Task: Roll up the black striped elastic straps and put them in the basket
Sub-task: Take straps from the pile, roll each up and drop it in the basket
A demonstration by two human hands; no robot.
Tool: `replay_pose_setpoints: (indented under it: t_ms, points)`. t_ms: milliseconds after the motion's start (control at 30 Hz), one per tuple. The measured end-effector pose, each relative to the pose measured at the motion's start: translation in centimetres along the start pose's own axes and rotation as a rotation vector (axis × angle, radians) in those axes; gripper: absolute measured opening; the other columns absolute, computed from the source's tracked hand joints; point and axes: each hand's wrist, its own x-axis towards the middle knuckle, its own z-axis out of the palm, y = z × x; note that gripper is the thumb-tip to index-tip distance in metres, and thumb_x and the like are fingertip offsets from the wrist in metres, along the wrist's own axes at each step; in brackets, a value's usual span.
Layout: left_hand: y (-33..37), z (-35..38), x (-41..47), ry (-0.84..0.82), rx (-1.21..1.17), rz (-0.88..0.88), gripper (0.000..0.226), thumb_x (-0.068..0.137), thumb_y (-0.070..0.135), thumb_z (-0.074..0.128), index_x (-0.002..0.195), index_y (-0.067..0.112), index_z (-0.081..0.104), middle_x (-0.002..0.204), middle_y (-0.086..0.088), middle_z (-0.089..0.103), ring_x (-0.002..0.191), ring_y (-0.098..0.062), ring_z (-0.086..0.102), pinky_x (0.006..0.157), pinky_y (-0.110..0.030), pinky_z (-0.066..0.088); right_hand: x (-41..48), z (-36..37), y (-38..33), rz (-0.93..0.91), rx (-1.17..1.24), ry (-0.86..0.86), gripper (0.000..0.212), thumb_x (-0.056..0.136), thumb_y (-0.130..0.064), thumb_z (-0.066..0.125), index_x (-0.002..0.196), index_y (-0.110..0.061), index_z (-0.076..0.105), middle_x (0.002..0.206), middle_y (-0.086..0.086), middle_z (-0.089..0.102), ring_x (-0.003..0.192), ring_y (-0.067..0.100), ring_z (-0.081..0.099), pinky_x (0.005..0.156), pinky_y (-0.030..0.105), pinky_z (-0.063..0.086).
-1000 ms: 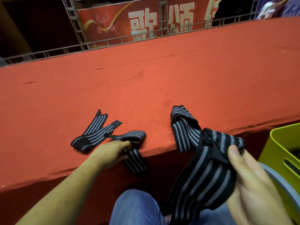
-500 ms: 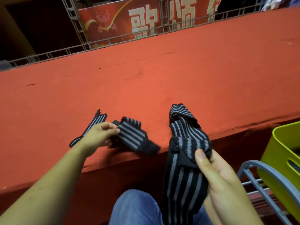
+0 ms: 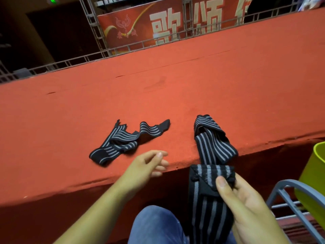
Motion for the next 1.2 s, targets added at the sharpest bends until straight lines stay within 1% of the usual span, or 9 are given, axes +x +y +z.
replay_pose_setpoints:
  t_ms: [100, 200, 400, 533, 600, 700, 867, 1067, 1200]
  points:
    - [2.3, 2.1, -5.5, -0.257, -0.195, 0.057, 0.055, 0.096, 0.059, 0.053, 0.126, 0.016, 0.069, 0.108, -0.008, 0.074, 0.098, -0.021, 0.068, 0.087, -0.035, 0.055, 0.0, 0.3, 0.6, -0.014, -0.085, -0.008, 0.043, 0.08, -0.05, 0.078, 0.112, -0.021, 0.079, 0.11, 0.005, 0.081, 0.109, 0.02, 0.076, 0.091, 0.032, 0.058]
    - [3.2, 2.8, -9.0, -0.293, -0.082, 0.165, 0.056, 0.092, 0.067, 0.058, 0.128, 0.025, 0.068, 0.12, -0.009, 0.073, 0.108, -0.022, 0.066, 0.095, -0.045, 0.055, -0.4, 1.3, 0.9, -0.034, -0.144, -0.057, 0.026, 0.086, -0.024, 0.067, 0.107, -0.021, 0.081, 0.105, 0.009, 0.082, 0.103, 0.021, 0.078, 0.079, 0.02, 0.059]
    - [2.8, 2.4, -12.9, -0.116, 0.023, 0.264, 0.024, 0.095, 0.036, 0.072, 0.116, 0.023, 0.069, 0.111, -0.002, 0.075, 0.104, -0.013, 0.068, 0.097, -0.04, 0.054, -1.7, 3.6, 1.1, -0.053, -0.182, -0.12, 0.024, 0.083, -0.024, 0.069, 0.102, -0.031, 0.082, 0.098, 0.013, 0.082, 0.095, 0.024, 0.08, 0.074, 0.022, 0.06]
    - [2.7, 2.1, -14.2, -0.013, -0.041, 0.277, 0.011, 0.095, 0.017, 0.073, 0.106, 0.016, 0.071, 0.097, 0.002, 0.077, 0.092, -0.006, 0.069, 0.082, -0.023, 0.053, -2.2, 4.3, 1.4, -0.034, -0.238, -0.141, 0.056, 0.067, -0.069, 0.086, 0.104, -0.027, 0.081, 0.097, 0.014, 0.082, 0.096, 0.03, 0.079, 0.081, 0.035, 0.063]
    - [2.4, 2.1, -14.4, 0.039, -0.116, 0.264, 0.013, 0.097, 0.014, 0.071, 0.11, 0.015, 0.07, 0.102, -0.003, 0.078, 0.094, -0.012, 0.072, 0.083, -0.026, 0.055, -2.3, 4.6, 1.7, -0.042, -0.225, -0.111, 0.039, 0.08, -0.053, 0.08, 0.105, -0.024, 0.081, 0.098, 0.015, 0.081, 0.099, 0.034, 0.078, 0.088, 0.045, 0.061]
    - [1.6, 2.2, -14.7, 0.031, -0.152, 0.24, 0.019, 0.096, 0.022, 0.07, 0.115, 0.023, 0.069, 0.11, -0.005, 0.076, 0.103, -0.025, 0.073, 0.091, -0.04, 0.059, -1.8, 4.7, 1.4, -0.059, -0.192, -0.061, 0.023, 0.091, -0.032, 0.066, 0.106, -0.022, 0.081, 0.102, 0.014, 0.081, 0.098, 0.03, 0.079, 0.087, 0.04, 0.062]
    - [-0.2, 2.5, -14.3, -0.028, 0.163, 0.254, 0.011, 0.097, 0.016, 0.071, 0.092, 0.026, 0.073, 0.086, 0.008, 0.074, 0.079, -0.003, 0.068, 0.081, -0.028, 0.054, 0.0, 4.5, -0.8, -0.075, -0.171, 0.009, 0.034, 0.093, -0.039, 0.063, 0.105, -0.011, 0.076, 0.1, 0.016, 0.081, 0.09, 0.027, 0.078, 0.079, 0.036, 0.062]
    - [0.6, 2.3, -13.6, -0.161, 0.295, 0.246, 0.018, 0.101, 0.017, 0.064, 0.11, 0.029, 0.073, 0.106, 0.017, 0.076, 0.101, 0.0, 0.071, 0.094, -0.024, 0.054, 1.9, 5.0, -4.3, -0.166, -0.065, -0.034, 0.035, 0.095, -0.039, 0.059, 0.113, -0.014, 0.075, 0.109, 0.011, 0.08, 0.097, 0.021, 0.078, 0.079, 0.027, 0.061]
    - [0.9, 2.1, -12.1, -0.112, 0.309, 0.303, 0.016, 0.1, 0.014, 0.066, 0.106, 0.027, 0.074, 0.101, 0.013, 0.077, 0.096, -0.005, 0.073, 0.093, -0.035, 0.057, 2.6, 5.5, -5.5, -0.211, -0.065, -0.095, 0.035, 0.096, -0.038, 0.059, 0.115, -0.012, 0.073, 0.109, 0.011, 0.08, 0.097, 0.02, 0.077, 0.08, 0.027, 0.061]
